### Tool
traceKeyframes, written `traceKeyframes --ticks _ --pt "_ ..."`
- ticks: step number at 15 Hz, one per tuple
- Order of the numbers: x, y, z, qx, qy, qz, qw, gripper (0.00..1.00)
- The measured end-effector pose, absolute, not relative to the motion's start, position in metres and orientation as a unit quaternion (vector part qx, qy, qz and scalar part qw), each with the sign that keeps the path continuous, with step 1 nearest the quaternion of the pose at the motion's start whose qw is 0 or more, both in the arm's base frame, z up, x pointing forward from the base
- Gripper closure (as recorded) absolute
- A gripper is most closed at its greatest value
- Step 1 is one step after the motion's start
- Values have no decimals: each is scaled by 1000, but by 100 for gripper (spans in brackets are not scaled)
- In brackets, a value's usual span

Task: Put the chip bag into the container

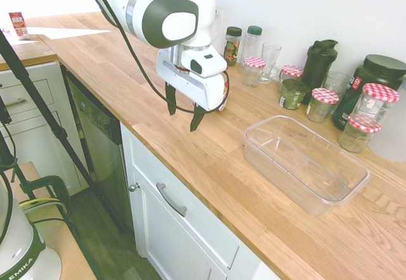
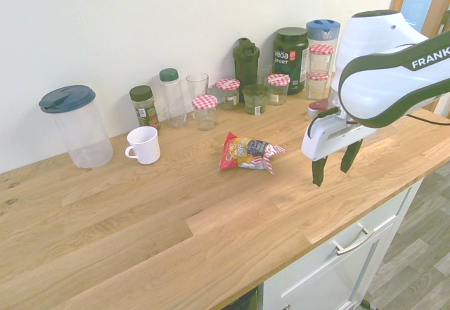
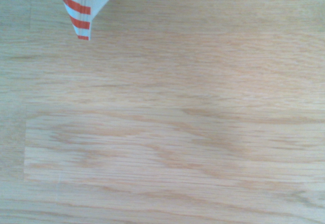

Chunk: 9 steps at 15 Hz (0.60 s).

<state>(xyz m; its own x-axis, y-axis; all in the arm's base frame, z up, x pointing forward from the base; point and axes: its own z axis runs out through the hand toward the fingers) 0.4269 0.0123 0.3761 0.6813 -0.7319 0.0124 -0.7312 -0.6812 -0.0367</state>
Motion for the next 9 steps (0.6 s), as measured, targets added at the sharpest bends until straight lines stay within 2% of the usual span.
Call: traceKeyframes --ticks 4,9 --pt "432 16 382 -912 410 -30 19 0" --pt "459 7 414 -900 428 -59 67 0"
